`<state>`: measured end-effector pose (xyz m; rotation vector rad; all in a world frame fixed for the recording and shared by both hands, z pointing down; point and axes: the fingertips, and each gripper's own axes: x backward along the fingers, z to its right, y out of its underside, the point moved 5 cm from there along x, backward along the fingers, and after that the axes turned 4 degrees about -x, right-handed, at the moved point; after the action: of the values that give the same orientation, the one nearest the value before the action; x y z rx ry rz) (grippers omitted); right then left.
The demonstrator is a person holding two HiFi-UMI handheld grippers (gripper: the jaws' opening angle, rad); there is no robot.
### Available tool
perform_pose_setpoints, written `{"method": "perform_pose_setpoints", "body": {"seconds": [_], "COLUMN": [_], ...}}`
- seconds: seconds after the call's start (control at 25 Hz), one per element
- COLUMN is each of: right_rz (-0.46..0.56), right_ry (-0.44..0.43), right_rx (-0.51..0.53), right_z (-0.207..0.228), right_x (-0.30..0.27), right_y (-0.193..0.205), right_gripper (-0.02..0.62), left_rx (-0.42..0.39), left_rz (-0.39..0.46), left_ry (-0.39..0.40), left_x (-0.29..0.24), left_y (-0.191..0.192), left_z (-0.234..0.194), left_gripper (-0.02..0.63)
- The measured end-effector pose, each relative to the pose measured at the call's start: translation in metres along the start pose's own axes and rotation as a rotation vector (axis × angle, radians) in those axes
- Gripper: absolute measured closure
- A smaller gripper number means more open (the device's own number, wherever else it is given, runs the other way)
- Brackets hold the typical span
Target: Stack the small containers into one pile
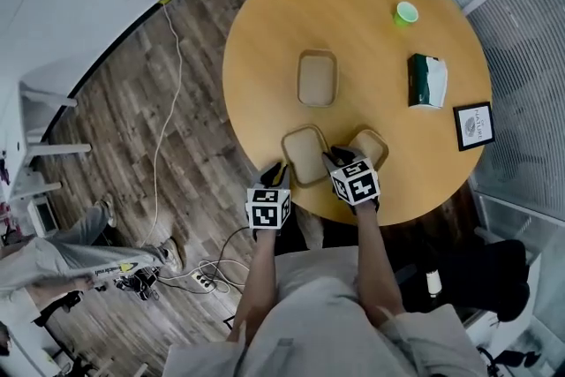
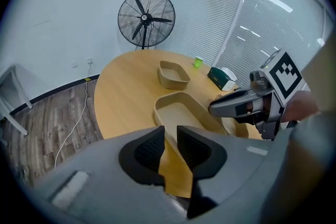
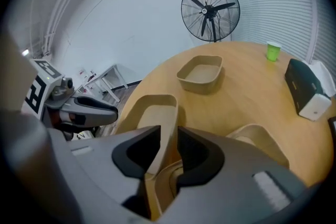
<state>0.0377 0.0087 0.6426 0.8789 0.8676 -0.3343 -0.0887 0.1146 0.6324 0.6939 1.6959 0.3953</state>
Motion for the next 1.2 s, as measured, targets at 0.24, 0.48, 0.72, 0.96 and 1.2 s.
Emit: {"method": "perform_pose_setpoints", "body": {"seconds": [0.24,0.48,0.72,0.96,1.2], "right_rz": [-0.061,-0.079,-0.038,0.009,0.066], "right_ry": [-0.005,-0.004,-0.002,0.015,0.039], "right_rx": [0.040,0.048,0.023,0.008,-0.019], "right_z": [-0.004,-0.009,-0.013,-0.016,-0.013], "right_x": [-0.008,-0.016,-0.012,-0.005,0.005], "right_y": [0.007,0.008,-0.007,-0.027,-0.048], "right_gripper": [0.481,0.480,0.489,0.489,0.491], "left_rx": [0.045,0.041,0.011,-0.032,-0.077], "left_rz": [-0.047,-0.059,-0.037,-0.003,0.027], "left_ry": [0.031,0.057,0.070,0.087,0.114], "left_x": [-0.010,-0.017,-0.014,-0.013,-0.014], "left_y": [0.009,0.010,-0.006,-0.032,-0.060], "left_z": [0.007,0.007,0.001,-0.004,-0.004], "left_gripper": [0.485,0.485,0.486,0.486,0.486]}}
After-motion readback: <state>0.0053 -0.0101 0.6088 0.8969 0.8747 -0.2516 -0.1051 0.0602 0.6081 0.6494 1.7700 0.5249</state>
